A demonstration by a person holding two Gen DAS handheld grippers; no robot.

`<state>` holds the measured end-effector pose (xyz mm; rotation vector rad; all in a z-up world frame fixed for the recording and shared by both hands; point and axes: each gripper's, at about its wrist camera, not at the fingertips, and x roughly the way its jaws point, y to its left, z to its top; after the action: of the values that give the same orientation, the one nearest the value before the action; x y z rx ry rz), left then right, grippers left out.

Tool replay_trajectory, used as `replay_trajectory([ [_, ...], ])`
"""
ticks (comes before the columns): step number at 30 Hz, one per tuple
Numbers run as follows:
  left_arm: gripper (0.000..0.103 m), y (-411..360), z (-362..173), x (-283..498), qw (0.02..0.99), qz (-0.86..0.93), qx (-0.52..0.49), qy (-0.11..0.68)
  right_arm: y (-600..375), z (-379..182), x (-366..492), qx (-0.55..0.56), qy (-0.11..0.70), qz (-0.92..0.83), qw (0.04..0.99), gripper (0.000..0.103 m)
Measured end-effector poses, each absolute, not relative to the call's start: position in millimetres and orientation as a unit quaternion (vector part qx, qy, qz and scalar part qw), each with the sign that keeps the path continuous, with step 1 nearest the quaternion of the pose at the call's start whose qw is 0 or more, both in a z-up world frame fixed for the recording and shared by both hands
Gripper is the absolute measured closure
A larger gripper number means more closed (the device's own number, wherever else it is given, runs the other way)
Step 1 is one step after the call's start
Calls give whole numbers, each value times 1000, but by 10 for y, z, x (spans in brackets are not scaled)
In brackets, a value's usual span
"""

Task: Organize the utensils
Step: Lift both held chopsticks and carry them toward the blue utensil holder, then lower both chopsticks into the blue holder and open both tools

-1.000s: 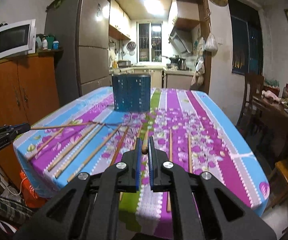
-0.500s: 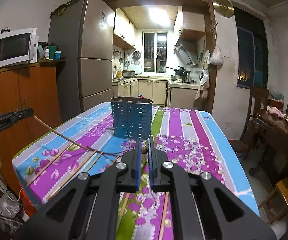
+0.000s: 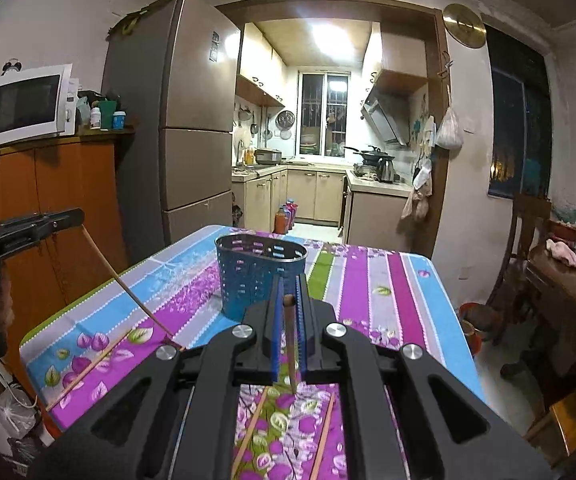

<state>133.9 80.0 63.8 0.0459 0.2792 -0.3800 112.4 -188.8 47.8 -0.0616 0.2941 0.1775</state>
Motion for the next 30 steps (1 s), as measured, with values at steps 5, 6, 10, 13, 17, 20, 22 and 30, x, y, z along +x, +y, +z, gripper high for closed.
replay_trajectory([
  [5,95,699,791,1412,972,-196,28,125,-1881,607,1233,-30,141,99,985,98],
  [6,95,689,815,1409,972,-199,27,122,-1873,639,1249,-30,139,102,985,98],
  [10,95,583,958,1402,972,-211,29,103,-1850,766,1306,-32,129,108,985,98],
  [13,95,509,1013,1415,971,-217,33,93,-1852,851,1383,-33,125,110,986,98],
  [17,95,385,1162,1549,971,-224,35,77,-1858,1058,1528,-35,107,113,987,98],
  [20,95,262,1355,1708,972,-226,39,56,-1850,1299,1668,-41,81,110,990,98],
  [22,95,174,1512,1834,973,-225,45,37,-1835,1525,1796,-45,53,105,992,98],
  [30,95,-78,1859,2504,976,-213,41,-10,-1817,1976,2421,-22,0,109,994,98],
])
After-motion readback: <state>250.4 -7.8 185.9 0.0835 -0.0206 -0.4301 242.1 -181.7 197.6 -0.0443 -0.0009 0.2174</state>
